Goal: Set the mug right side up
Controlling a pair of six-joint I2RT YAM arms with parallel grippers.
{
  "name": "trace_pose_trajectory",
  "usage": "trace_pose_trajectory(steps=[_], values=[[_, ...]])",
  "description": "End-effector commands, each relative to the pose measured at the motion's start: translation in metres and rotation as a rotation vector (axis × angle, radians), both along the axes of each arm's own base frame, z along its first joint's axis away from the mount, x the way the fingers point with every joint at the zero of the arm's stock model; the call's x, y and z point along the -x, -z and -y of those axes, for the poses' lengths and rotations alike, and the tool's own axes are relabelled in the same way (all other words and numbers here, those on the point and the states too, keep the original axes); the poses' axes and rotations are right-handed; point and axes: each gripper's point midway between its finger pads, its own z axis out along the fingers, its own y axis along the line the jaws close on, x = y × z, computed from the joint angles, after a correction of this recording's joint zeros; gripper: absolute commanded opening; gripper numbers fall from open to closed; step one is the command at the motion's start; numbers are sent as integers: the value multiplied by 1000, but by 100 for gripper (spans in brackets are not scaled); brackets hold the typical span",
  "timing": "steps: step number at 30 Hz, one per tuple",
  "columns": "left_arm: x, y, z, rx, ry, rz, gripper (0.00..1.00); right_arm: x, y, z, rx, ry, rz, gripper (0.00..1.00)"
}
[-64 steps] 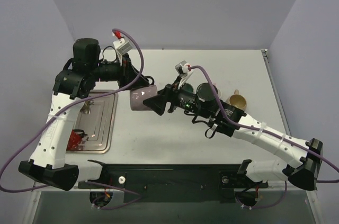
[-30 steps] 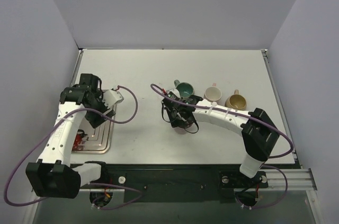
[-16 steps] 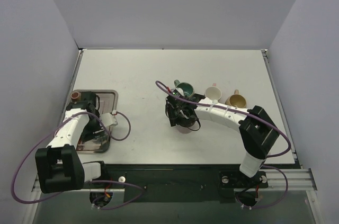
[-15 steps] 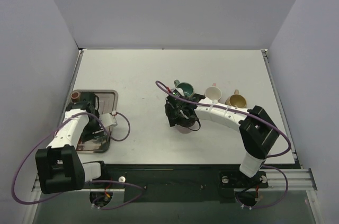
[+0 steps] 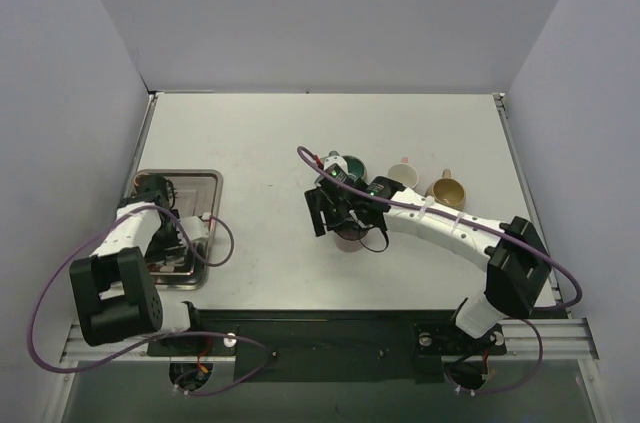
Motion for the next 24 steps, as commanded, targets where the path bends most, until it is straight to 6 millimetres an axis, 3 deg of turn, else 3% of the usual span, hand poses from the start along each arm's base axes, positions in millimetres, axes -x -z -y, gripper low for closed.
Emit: trace_pose_trajectory(steps=[1,2,3,6,7,8,11,14,20,21,24], values=[[-32,2,1,57,-15,47,71,-7,-18,13,32,28,50,63],[-31,9,0,64,-29,19,66,-6,-18,13,33,24,49,63],[-31,7,-3,49,-48,11,52,-6,-20,14,34,26,52,63],[-24,10,-8,30,-73,-49,26,-5,-23,16,31,26,60,63],[-22,8,-5,48,-74,-55,9,-5,-24,18,35,28,61,63],[-25,5,3,89,-65,-38,0,-5,-27,19,32,27,68,63],[-40,-21,25,217,-64,39,0,-5,-34,21,31,28,80,63],[-60,-54,65,418,-83,129,0,-5,-53,26,11,35,120,63],[-91,-168,142,855,-192,303,0,1,-101,35,-69,14,237,65],[-90,-180,154,925,-239,306,0,4,-109,33,-88,-2,261,98],[-89,-229,206,1189,-262,313,0,10,-144,20,-242,-42,351,98]])
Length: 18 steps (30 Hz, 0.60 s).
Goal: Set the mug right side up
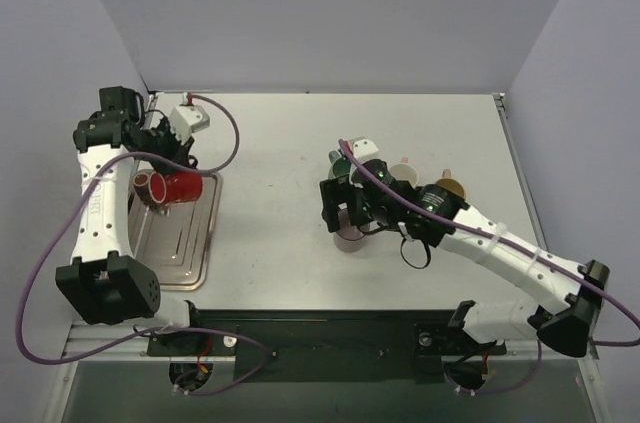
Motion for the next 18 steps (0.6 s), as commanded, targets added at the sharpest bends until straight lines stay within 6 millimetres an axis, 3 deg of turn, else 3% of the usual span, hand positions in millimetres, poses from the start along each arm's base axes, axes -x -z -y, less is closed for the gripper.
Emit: trace_pose_trajectory(steps=[1,3,5,9,12,15,17,18], values=[[35,-78,98,501,-7,-24,0,11,-62,-16,-203,-90,146,98],[34,-101,129,598,-6,-9,0,20,-85,-34,-332,-158,192,98],[54,-122,178,651,115,-20,0,27,-116,-52,-489,-228,263,98],[83,-167,227,787,236,-20,0,35,-157,-70,-734,-275,332,99],[99,-193,243,866,300,-34,0,41,-163,-81,-786,-308,305,99],[109,-198,256,893,346,-71,0,46,-164,-89,-828,-337,287,99],[114,-197,264,918,353,-112,0,53,-170,-94,-885,-372,279,93],[114,-195,267,928,352,-126,0,57,-172,-97,-907,-388,264,85]])
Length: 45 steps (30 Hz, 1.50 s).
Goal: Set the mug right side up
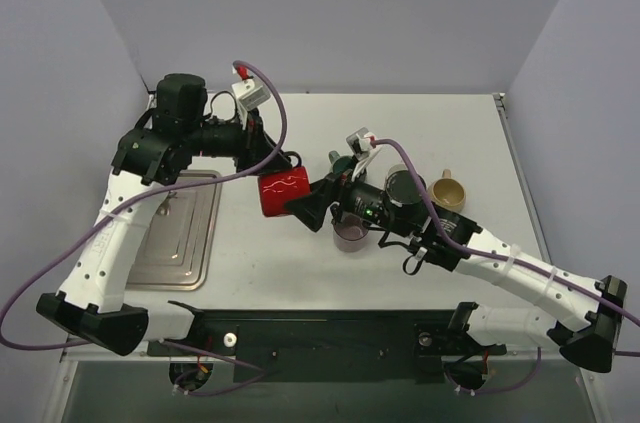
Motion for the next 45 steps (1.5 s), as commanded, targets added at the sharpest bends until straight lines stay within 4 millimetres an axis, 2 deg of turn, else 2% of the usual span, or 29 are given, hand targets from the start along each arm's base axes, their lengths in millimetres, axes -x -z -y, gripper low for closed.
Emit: trace_pose_trajectory(steps=[1,3,4,5,6,7,8,9,10,11,12,13,14,15,16,17,18,19,20,22,23,25,29,33,37,41,43,44,45], values=[[20,-42,22,156,90,13,0,23,-47,-19,-216,-146,45,81],[16,-42,27,187,101,-5,0,24,-48,-27,-234,-169,34,65],[17,-41,28,194,111,-16,0,26,-52,-29,-243,-184,32,45],[17,-41,30,202,128,-25,0,24,-49,-32,-234,-183,23,32],[18,-39,31,201,135,-32,0,22,-48,-31,-224,-175,23,9],[18,-33,30,181,138,-40,0,21,-40,-29,-190,-162,3,0],[8,-24,28,144,96,-31,20,12,-44,-18,-173,-85,23,0],[6,-13,21,80,75,-23,58,6,-16,-8,-42,-32,-2,0],[-6,1,13,-4,29,20,91,-8,6,19,89,104,-31,0],[-6,12,2,-98,40,87,91,-19,11,36,159,195,-9,0],[-24,28,-13,-211,-43,111,91,-25,31,67,302,303,-33,0],[-30,38,-25,-289,-62,149,91,-30,37,83,382,350,-22,0],[-49,48,-47,-397,-172,176,91,-30,50,110,523,420,-45,0],[-60,59,-58,-458,-201,203,91,-32,56,123,586,459,-56,0],[-72,76,-83,-562,-288,207,91,-31,68,145,692,511,-71,0],[-83,79,-93,-613,-321,251,92,-34,78,156,729,542,-103,0],[-91,93,-114,-703,-373,252,92,-29,99,165,784,525,-156,0],[-100,95,-125,-755,-395,296,92,-33,114,177,797,547,-216,0],[-103,108,-143,-829,-432,290,92,-26,137,178,813,504,-282,0],[-113,121,-165,-912,-469,315,92,-23,167,191,859,519,-345,0],[-114,127,-172,-943,-451,327,92,-23,174,196,873,529,-357,0],[-117,139,-191,-1007,-453,315,92,-16,202,203,923,508,-403,0],[-123,165,-222,-1125,-412,280,92,-12,237,202,916,461,-489,0],[-132,191,-247,-1204,-394,209,92,-19,262,202,904,465,-516,0],[-142,201,-258,-1208,-403,182,91,-24,284,192,853,428,-578,0],[-148,211,-265,-1236,-371,181,91,-31,293,193,862,445,-598,0],[-151,217,-269,-1262,-336,195,92,-31,293,196,880,456,-599,17],[-151,218,-272,-1284,-304,211,91,-33,290,196,884,457,-592,34],[-152,224,-275,-1304,-284,210,92,-31,287,197,892,454,-595,40]])
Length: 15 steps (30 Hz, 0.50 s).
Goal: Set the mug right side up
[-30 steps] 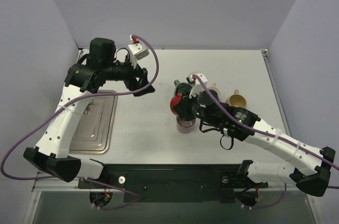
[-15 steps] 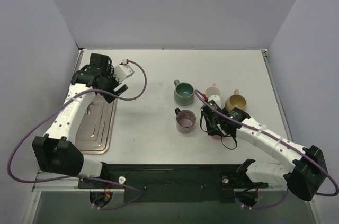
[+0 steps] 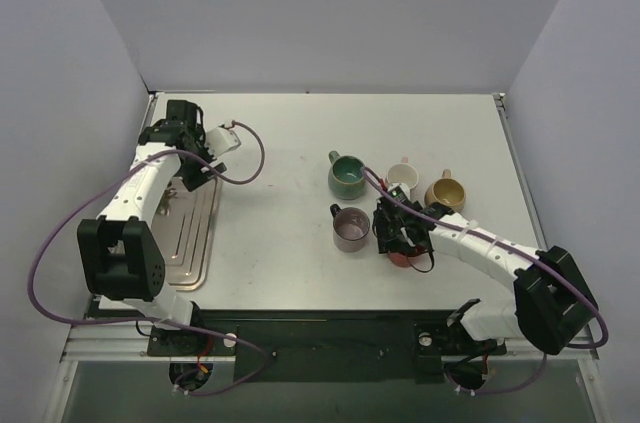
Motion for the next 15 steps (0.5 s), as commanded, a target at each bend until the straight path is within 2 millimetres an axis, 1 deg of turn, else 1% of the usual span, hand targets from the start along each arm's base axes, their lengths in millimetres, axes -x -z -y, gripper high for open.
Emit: trace_pose_trajectory(steps=[1,3,4,7,8,9,10,11,13,14,15], values=[[-15,4,-15,-111,104,4,92,-14,-20,-4,-15,0,55,49],[-17,10,-23,-169,137,-20,93,-14,-31,-4,-24,-13,75,59],[-19,15,-25,-194,166,-36,93,-10,-37,-2,-24,-24,80,61],[-24,22,-32,-258,207,-73,95,-11,-59,2,-28,-24,126,70],[-26,26,-34,-280,229,-94,95,-8,-64,5,-25,-29,129,72],[-27,28,-39,-309,236,-110,95,-9,-71,7,-21,-27,145,74],[-30,36,-43,-335,253,-133,95,-5,-74,11,-13,-26,142,75],[-34,34,-53,-387,239,-142,95,-6,-81,14,-9,-18,156,76],[-44,47,-66,-433,231,-188,96,-2,-88,20,11,-6,154,78],[-44,50,-70,-435,229,-213,96,-1,-90,21,12,4,157,78],[-53,54,-70,-433,231,-221,96,-1,-94,22,13,10,165,80]])
